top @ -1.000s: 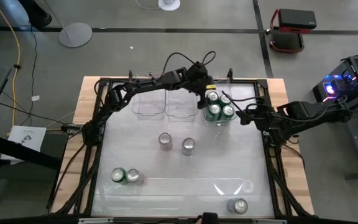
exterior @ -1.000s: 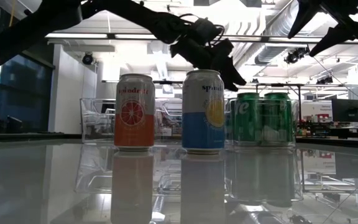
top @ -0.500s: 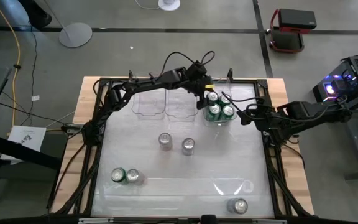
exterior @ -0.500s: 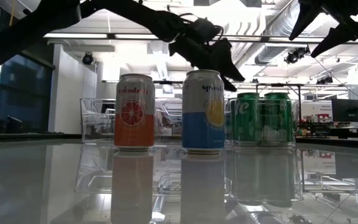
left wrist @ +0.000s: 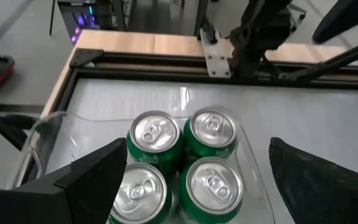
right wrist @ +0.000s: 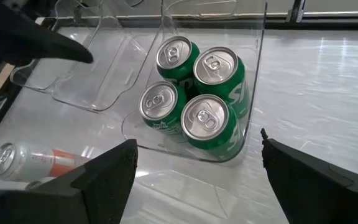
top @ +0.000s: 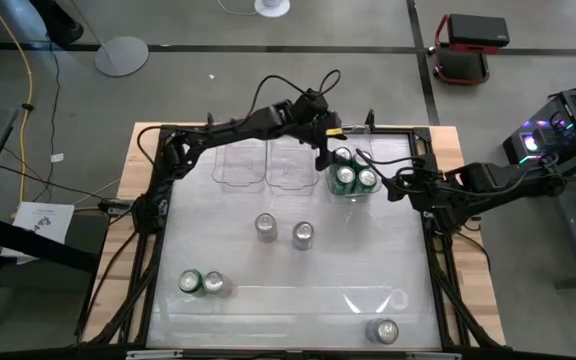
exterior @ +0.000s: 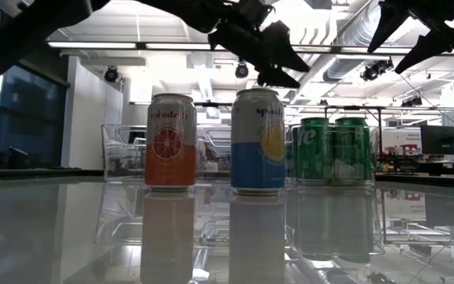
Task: Sort soda cans
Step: Put green soda can into the right transparent bin
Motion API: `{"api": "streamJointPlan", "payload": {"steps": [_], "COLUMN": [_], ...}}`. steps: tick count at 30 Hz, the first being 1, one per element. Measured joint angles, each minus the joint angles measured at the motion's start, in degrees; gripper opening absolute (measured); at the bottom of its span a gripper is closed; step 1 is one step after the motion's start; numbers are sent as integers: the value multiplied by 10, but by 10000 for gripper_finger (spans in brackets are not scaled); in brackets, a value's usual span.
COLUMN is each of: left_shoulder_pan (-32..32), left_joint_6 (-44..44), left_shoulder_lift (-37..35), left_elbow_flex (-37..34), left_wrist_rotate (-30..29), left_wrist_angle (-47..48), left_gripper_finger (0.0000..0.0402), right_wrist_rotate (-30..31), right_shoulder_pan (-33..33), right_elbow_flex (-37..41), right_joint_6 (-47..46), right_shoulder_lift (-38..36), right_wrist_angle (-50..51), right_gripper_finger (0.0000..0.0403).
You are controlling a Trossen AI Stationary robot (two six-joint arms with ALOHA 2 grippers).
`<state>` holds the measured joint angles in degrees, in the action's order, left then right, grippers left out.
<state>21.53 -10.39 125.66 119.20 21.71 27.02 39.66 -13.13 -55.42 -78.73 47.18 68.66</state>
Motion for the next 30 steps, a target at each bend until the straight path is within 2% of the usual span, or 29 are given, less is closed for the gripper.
{"api": "streamJointPlan", "payload": {"steps": [5, 13, 17, 22, 30], "left_shoulder_pan": [-6, -45, -72, -108, -197], "left_joint_6": [30, 72, 122, 180, 274], "left_shoulder_lift": [-13, -61, -77, -85, -87], "left_elbow_flex": [-1, -1, -1, -1, -1], "left_wrist_rotate": [-15, -118, -170, -208, -306], "left_wrist_angle": [-2, 9, 12, 28, 177], "left_gripper_finger": [369, 356, 355, 355, 355], "right_wrist_rotate": [0, 13, -11, -47, -107], "right_shoulder_pan": [-1, -2, -2, -2, -2], "right_elbow_flex": [0, 0, 0, 0, 0], "right_joint_6": [21, 181, 237, 276, 355], "right_shoulder_lift": [1, -29, -62, -111, -132], "right_wrist_angle": [-6, -76, -95, -123, -121], "right_gripper_finger": [330, 330, 330, 330, 330]}}
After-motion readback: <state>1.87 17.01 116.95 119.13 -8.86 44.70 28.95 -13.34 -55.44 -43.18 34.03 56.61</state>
